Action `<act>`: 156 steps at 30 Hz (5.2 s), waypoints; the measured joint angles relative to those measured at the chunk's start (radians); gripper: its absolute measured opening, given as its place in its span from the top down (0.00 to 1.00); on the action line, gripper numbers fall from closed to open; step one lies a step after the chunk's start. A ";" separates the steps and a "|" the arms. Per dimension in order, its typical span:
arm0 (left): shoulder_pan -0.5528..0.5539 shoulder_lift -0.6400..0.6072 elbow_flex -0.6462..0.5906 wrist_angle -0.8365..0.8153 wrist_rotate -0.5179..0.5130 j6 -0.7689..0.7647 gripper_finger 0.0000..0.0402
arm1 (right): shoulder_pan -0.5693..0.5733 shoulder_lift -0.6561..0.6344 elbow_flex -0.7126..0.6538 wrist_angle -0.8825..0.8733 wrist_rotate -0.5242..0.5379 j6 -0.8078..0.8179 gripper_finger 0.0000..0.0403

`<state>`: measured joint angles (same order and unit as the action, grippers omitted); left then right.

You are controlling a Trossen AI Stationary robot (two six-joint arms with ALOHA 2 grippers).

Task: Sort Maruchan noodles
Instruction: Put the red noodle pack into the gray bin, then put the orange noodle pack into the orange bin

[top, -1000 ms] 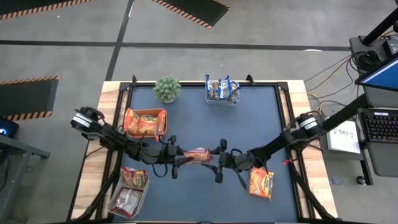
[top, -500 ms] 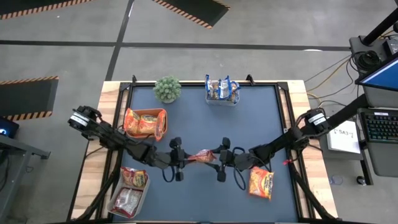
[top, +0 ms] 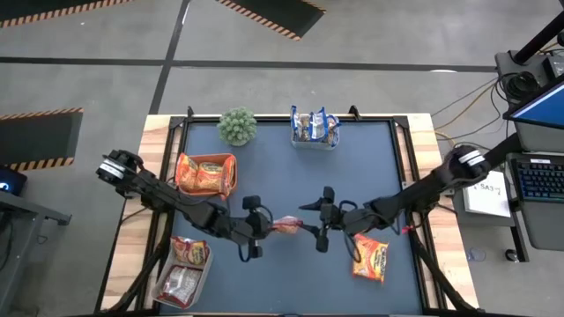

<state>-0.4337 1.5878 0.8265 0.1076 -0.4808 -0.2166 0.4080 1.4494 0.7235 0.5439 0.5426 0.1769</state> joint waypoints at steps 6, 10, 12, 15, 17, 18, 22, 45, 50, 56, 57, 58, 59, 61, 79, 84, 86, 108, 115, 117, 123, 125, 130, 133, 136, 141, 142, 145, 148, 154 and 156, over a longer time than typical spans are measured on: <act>-0.033 -0.001 0.153 -0.260 0.014 0.043 0.99 | 0.000 -0.129 0.000 -0.120 0.000 -0.010 0.42; -0.053 -0.002 0.300 -0.509 0.100 0.039 1.00 | 0.000 -0.174 0.000 -0.157 0.008 -0.023 0.42; -0.068 -0.003 0.380 -0.633 0.131 0.029 1.00 | 0.000 -0.182 0.000 -0.159 0.008 -0.043 0.42; -0.100 -0.003 0.510 -0.841 0.154 0.025 1.00 | -0.002 -0.184 0.000 -0.158 0.015 -0.071 0.42; -0.121 -0.003 0.601 -0.968 0.179 0.020 1.00 | -0.003 -0.184 0.000 -0.159 0.037 -0.074 0.42; -0.132 -0.003 0.647 -1.030 0.200 0.013 1.00 | -0.003 -0.184 -0.001 -0.158 0.048 -0.075 0.42; -0.166 -0.004 0.814 -1.228 0.308 -0.067 1.00 | -0.003 -0.184 -0.002 -0.161 0.063 -0.085 0.42; -0.291 0.026 0.910 -1.679 0.692 -0.498 1.00 | -0.003 -0.183 -0.005 -0.162 0.063 -0.091 0.43; -0.294 0.025 0.826 -1.679 0.789 -0.500 1.00 | -0.003 -0.183 -0.006 -0.165 0.063 -0.083 0.43; -0.294 0.021 0.744 -1.679 0.832 -0.490 1.00 | -0.003 -0.183 -0.006 -0.165 0.063 -0.083 0.43; -0.294 0.021 0.732 -1.678 0.832 -0.481 1.00 | -0.003 -0.183 -0.006 -0.165 0.063 -0.083 0.43; -0.294 0.021 0.717 -1.679 0.832 -0.471 1.00 | -0.003 -0.183 -0.006 -0.165 0.063 -0.082 0.43; -0.294 0.021 0.702 -1.678 0.832 -0.457 1.00 | -0.003 -0.183 -0.006 -0.165 0.063 -0.082 0.43; -0.294 0.020 0.669 -1.679 0.832 -0.424 1.00 | -0.003 -0.183 -0.006 -0.165 0.063 -0.081 0.43; -0.291 0.051 0.483 -1.474 0.807 -0.262 0.99 | -0.003 -0.183 -0.006 -0.165 0.063 -0.080 0.43; -0.291 0.078 0.481 -1.455 0.774 -0.252 0.99 | -0.003 -0.183 -0.006 -0.165 0.063 -0.080 0.43; -0.291 0.093 0.486 -1.452 0.758 -0.246 0.98 | -0.003 -0.183 -0.006 -0.165 0.063 -0.080 0.43; -0.315 0.163 0.615 -1.594 0.615 -0.292 0.63 | -0.003 -0.183 -0.008 -0.166 0.062 -0.080 0.43; -0.318 0.163 0.702 -1.653 0.556 -0.293 0.54 | -0.003 -0.183 -0.008 -0.166 0.062 -0.044 0.43; -0.318 0.163 0.725 -1.653 0.494 -0.284 0.54 | -0.003 -0.183 -0.008 -0.168 0.062 -0.010 0.43; -0.313 0.163 0.779 -1.630 0.212 -0.164 0.60 | -0.003 -0.183 -0.008 -0.222 0.050 0.118 0.43; -0.299 0.161 0.782 -1.567 0.145 -0.083 0.64 | -0.003 -0.183 -0.008 -0.267 0.029 0.177 0.43; -0.244 0.148 0.763 -1.401 0.089 0.131 0.77 | -0.003 -0.183 -0.008 -0.350 -0.083 0.337 0.48; -0.211 0.142 0.762 -1.372 0.081 0.212 0.86 | -0.003 -0.183 -0.008 -0.358 -0.193 0.409 0.57; -0.178 0.124 0.750 -1.370 0.074 0.237 0.94 | -0.003 -0.183 -0.008 -0.358 -0.285 0.470 0.67; -0.145 0.016 0.635 -1.242 0.070 0.269 0.99 | -0.003 -0.183 -0.008 -0.388 -0.397 0.574 0.83; -0.142 -0.016 0.596 -1.194 0.070 0.276 0.99 | -0.003 -0.183 -0.008 -0.401 -0.417 0.598 0.85; -0.136 -0.115 0.475 -1.039 0.068 0.287 1.00 | -0.001 -0.183 -0.008 -0.462 -0.473 0.680 0.90; -0.133 -0.199 0.367 -0.874 0.067 0.286 1.00 | 0.000 -0.183 0.001 -0.583 -0.549 0.774 0.92; -0.134 -0.306 0.236 -0.643 0.066 0.286 1.00 | 0.000 -0.183 0.054 -0.945 -0.661 0.967 0.92; -0.134 -0.318 0.226 -0.619 0.050 0.285 1.00 | 0.000 -0.183 0.081 -1.077 -0.706 1.030 0.92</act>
<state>-0.5678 1.2696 1.0523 -0.5113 -0.4305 0.0684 0.4080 1.2659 0.8049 -0.5334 -0.1633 1.2065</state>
